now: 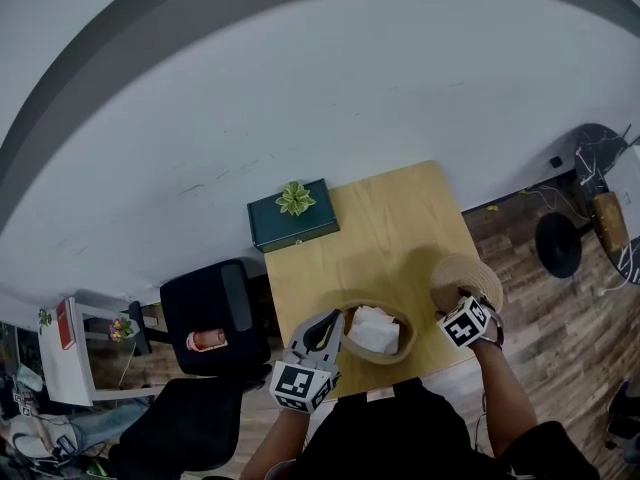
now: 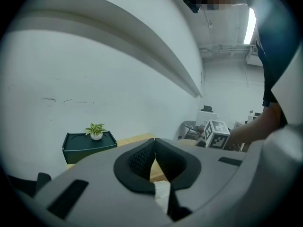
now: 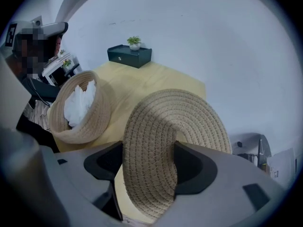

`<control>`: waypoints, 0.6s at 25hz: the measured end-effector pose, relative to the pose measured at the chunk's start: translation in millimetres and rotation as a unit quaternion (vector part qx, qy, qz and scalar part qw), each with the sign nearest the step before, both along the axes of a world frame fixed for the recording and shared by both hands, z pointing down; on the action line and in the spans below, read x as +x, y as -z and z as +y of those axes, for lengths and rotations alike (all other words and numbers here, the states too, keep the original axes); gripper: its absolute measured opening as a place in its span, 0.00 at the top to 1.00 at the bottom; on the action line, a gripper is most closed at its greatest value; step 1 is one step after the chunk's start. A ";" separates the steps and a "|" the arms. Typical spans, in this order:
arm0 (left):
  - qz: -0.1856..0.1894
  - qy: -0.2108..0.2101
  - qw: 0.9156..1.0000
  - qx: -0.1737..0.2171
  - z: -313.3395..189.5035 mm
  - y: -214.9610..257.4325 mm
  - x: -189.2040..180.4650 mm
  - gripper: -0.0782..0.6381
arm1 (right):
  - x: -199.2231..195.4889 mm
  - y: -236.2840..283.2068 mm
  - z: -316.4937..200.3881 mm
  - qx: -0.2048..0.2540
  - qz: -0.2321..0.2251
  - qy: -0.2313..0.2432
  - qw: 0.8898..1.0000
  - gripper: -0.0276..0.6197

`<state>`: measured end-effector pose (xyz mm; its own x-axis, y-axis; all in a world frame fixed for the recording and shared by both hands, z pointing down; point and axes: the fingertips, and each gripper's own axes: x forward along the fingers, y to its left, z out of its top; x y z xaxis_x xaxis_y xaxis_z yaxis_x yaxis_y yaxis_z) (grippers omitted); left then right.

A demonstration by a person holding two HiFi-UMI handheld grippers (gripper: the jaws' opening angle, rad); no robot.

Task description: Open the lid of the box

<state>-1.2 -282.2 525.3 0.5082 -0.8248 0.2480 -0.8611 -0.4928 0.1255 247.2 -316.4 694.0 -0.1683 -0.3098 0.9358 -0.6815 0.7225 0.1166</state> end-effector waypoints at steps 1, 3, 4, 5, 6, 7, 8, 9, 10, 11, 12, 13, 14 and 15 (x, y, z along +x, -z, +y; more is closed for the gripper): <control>0.000 0.004 1.000 0.000 -1.4 0.9 0.6 0.86 | -0.3 -4.8 -0.6 -0.003 -0.005 -0.001 1.000 0.41; -0.002 0.008 1.000 0.003 -2.3 2.4 2.0 0.86 | -0.3 -13.9 0.8 -0.009 -0.008 -0.001 1.000 0.41; -0.003 0.010 1.000 0.004 -2.1 2.8 2.6 0.86 | -0.1 -17.8 2.4 -0.013 -0.008 0.001 1.000 0.41; -0.002 0.014 1.000 0.003 -1.6 3.0 3.0 0.86 | 0.0 -20.9 4.3 -0.016 -0.008 0.003 1.000 0.41; -0.002 0.016 1.000 0.002 -0.9 2.6 3.6 0.86 | -0.1 -23.3 6.1 -0.019 -0.008 0.005 1.000 0.41; -0.001 0.018 1.000 0.000 0.2 1.9 4.2 0.86 | -0.2 -25.3 7.7 -0.022 -0.008 0.008 1.000 0.41; -0.002 0.019 1.000 -0.002 1.5 1.1 4.6 0.86 | -0.1 -27.1 8.9 -0.024 -0.008 0.011 1.000 0.41; -0.003 0.021 1.000 -0.003 2.9 0.3 4.7 0.86 | 0.3 -28.6 9.5 -0.025 -0.008 0.012 1.000 0.41; -0.004 0.022 1.000 -0.004 4.3 -0.4 4.5 0.86 | 0.8 -29.8 9.8 -0.026 -0.008 0.012 1.000 0.41; -0.004 0.024 1.000 -0.006 5.5 -1.0 4.1 0.86 | 1.1 -30.9 9.9 -0.028 -0.009 0.011 1.000 0.41; -0.005 0.025 1.000 -0.007 6.5 -1.7 3.3 0.86 | 1.3 -32.1 10.0 -0.029 -0.011 0.010 0.999 0.41; -0.005 0.027 1.000 -0.008 7.6 -2.3 2.6 0.86 | 1.4 -33.4 10.4 -0.030 -0.012 0.009 0.999 0.41; -0.006 0.029 1.000 -0.009 8.7 -3.0 1.9 0.86 | 1.5 -34.7 11.1 -0.031 -0.014 0.008 0.999 0.41; -0.006 0.030 1.000 -0.009 9.8 -3.8 1.5 0.86 | 1.7 -36.2 12.0 -0.033 -0.015 0.007 0.999 0.41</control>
